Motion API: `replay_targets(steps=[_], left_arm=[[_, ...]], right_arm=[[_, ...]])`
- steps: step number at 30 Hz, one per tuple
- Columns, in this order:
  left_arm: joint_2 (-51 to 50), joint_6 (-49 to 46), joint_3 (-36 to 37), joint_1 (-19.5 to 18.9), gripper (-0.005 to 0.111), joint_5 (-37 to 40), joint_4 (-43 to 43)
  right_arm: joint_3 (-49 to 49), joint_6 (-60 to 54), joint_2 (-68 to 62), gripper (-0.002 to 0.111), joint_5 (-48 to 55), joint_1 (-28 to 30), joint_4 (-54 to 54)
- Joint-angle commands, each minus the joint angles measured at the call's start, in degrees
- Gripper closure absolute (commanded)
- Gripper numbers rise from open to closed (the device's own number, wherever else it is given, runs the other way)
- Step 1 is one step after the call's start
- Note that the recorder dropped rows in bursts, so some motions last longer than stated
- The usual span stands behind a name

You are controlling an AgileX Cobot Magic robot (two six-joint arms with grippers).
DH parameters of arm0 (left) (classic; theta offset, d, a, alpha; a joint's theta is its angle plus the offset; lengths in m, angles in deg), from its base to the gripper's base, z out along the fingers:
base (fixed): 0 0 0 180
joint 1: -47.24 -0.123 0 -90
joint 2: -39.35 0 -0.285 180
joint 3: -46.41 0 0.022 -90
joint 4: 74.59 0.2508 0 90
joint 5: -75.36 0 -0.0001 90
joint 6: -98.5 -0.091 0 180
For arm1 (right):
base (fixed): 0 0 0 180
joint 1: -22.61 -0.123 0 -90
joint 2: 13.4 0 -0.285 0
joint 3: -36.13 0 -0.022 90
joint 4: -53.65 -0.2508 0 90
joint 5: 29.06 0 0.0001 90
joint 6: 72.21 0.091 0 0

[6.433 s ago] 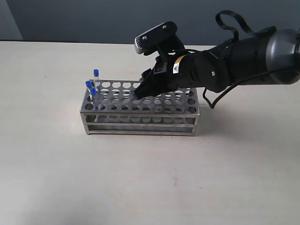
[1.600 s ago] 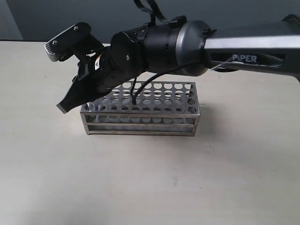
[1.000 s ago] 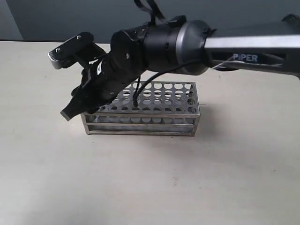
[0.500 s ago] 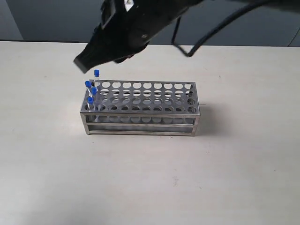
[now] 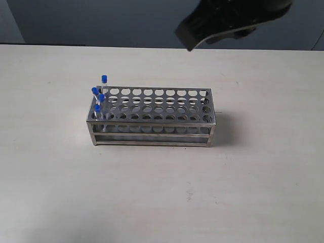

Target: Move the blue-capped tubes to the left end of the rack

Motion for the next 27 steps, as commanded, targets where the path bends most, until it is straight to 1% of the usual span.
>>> replay_targets(steps=[1, 3, 11, 16, 17, 19, 22, 27], left_arm=[[0.3, 0.0, -0.2, 0.6, 0.106, -0.2, 0.0], [0.3, 0.0, -0.2, 0.6, 0.106, -0.2, 0.0], [0.3, 0.0, -0.2, 0.6, 0.106, -0.2, 0.0], [0.3, 0.0, -0.2, 0.6, 0.106, -0.2, 0.0], [0.3, 0.0, -0.2, 0.6, 0.106, -0.2, 0.0], [0.3, 0.0, -0.2, 0.6, 0.106, -0.2, 0.0], [0.3, 0.0, -0.2, 0.6, 0.106, -0.2, 0.0], [0.3, 0.0, -0.2, 0.6, 0.106, -0.2, 0.0]], right_arm=[[-0.4, 1.6, 4.4, 0.096, 0.7, 0.1, -1.8], [-0.4, 1.4, 5.8, 0.096, 0.7, 0.1, -2.7], [-0.5, 0.6, 8.9, 0.096, 0.7, 0.1, 0.7], [-1.9, 0.6, 10.6, 0.096, 0.5, 0.3, 5.7], [-2.9, 0.6, 11.7, 0.096, -2.0, 0.8, 6.2], [-6.0, 0.6, 15.2, 0.096, -8.2, 3.8, 4.6], [-13.2, 0.6, 21.9, 0.096, -17.5, 11.9, -1.0], [-29.8, 0.4, 34.4, 0.096, -30.3, 29.3, -10.1]])
